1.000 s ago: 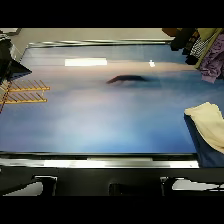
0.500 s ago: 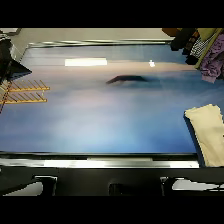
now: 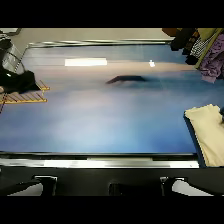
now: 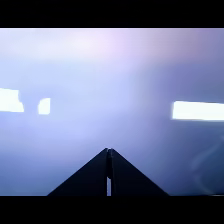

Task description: Fold the clothes and pants, and hang the long-sleeved shirts on hangers.

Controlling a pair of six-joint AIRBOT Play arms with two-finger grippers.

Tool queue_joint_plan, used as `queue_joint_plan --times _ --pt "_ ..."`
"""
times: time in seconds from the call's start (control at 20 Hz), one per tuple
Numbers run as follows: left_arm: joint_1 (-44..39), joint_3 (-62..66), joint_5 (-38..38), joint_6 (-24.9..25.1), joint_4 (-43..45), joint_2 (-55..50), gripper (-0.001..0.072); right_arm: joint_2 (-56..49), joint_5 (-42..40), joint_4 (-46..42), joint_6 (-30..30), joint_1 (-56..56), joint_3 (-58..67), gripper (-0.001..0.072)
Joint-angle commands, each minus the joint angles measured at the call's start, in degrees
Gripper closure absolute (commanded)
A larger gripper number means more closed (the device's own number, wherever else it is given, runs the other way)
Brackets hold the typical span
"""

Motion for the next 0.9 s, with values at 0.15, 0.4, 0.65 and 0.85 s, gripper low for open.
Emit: queue_joint_plan --times 0.15,0.4,0.65,0.85 --pt "-7.41 -19.58 12.28 2.29 7.63 1.07 0.0692 2.73 5.25 12.41 -8.33 29.40 0.15 0.0685" --pt "-7.19 -22.27 12.63 1.88 8.09 0.92 0.0691 2.73 4.85 7.23 -8.50 42.75 0.15 0.0682" --pt "-7.21 -22.27 12.63 1.88 8.09 0.81 0.0691 2.73 3.61 7.50 -7.63 43.95 0.20 0.0682" --pt "-7.21 -22.27 12.63 1.88 8.09 0.81 0.0691 2.73 3.63 7.52 -7.63 43.95 0.20 0.0682"
